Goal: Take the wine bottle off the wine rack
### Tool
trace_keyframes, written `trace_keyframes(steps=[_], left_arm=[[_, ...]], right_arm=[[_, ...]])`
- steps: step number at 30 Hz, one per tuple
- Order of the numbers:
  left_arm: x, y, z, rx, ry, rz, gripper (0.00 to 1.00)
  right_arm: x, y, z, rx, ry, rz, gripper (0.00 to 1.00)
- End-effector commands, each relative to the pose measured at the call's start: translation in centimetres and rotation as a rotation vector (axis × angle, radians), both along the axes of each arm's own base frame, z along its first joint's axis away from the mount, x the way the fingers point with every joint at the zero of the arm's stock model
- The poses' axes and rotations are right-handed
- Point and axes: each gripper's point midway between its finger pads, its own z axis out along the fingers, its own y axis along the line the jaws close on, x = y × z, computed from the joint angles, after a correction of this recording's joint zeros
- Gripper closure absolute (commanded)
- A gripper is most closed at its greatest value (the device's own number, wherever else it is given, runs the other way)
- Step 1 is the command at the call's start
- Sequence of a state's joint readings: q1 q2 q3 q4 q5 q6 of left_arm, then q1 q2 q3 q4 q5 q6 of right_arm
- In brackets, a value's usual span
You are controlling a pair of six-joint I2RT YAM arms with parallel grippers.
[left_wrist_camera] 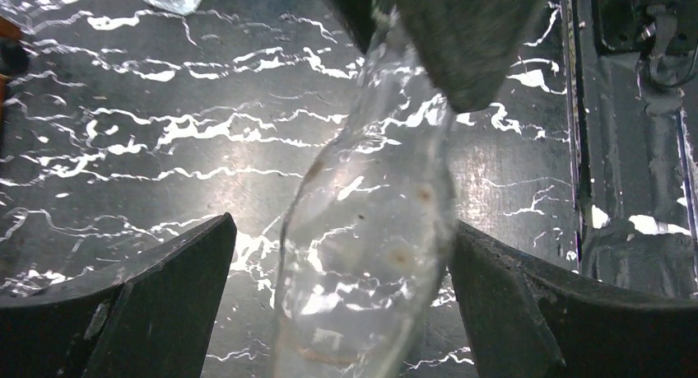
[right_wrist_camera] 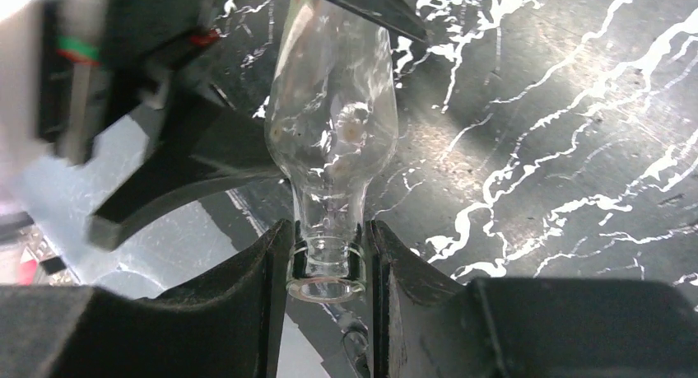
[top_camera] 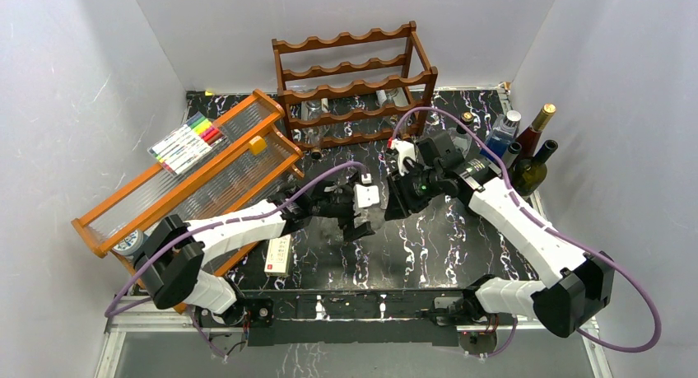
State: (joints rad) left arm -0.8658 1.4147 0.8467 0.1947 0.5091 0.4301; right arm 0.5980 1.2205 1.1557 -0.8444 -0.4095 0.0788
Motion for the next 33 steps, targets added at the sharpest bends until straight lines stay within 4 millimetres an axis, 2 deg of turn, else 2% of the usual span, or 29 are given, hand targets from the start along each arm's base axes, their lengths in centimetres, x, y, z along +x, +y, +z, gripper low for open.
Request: trace_keyframes(steps=[1,3,6,10,13,14,16,18,20,23,25,27,33], left_arm=[[-0.7,-0.6,0.9,-0.015,0.004,-0.045,0.03],[-0.8,-0.7,0.8,-0.014,0.007,-0.05,0.04],[-0.9,-0.7,0.8,-0.01,0.008,-0.056,0.11],[-0.6,-0.6,1.3,-0.018,-0.015,-0.037,0.3],[0.6,-0.3,1.9,-0.029,-0.057,0.035,0.5],[1.0,-0.2,2.0,-0.029,-0.07,0.062,0.55],[1.6,0.0,2.3,-0.03,-0.09,0.1,0.66],[2.1,0.1,2.5,-0.033,-0.098,0.131,0.7],[2.3,0.2,2.4,-0.031,-0.102,0.149,0.73],[2.6,0.2,2.5,-0.03,-0.111,0.164,0.76],[2.8,0.2,2.5,-0.036,-0.113,0.177,0.76],[2.8,0.5,3.5,-0.053,-0.127,0.187,0.76],[2.8,0.4,3.6,-0.049,-0.127,0.193,0.76]], right_arm=[[-1.6,1.5,3.2,0.139,-0.047,0.111,1.0],[-1.7,1.5,3.3,0.141,-0.049,0.118,1.0],[-1.0,1.0,3.2,0.108,-0.078,0.083,1.0],[0.0,0.5,2.6,0.062,-0.1,0.035,1.0],[2.6,-0.7,2.0,-0.01,-0.16,-0.126,0.98],[3.4,-0.9,2.1,-0.003,-0.183,-0.191,0.91],[4.0,-0.3,2.6,0.073,-0.209,-0.256,0.69],[4.5,0.7,3.4,0.179,-0.221,-0.305,0.46],[4.8,1.3,3.5,0.247,-0.212,-0.346,0.36],[5.8,1.1,2.5,0.275,-0.196,-0.457,0.34],[6.2,1.1,1.5,0.313,-0.16,-0.534,0.39],[6.4,1.8,1.6,0.376,-0.144,-0.548,0.4],[6.2,3.4,0.2,0.466,-0.048,-0.551,0.45]])
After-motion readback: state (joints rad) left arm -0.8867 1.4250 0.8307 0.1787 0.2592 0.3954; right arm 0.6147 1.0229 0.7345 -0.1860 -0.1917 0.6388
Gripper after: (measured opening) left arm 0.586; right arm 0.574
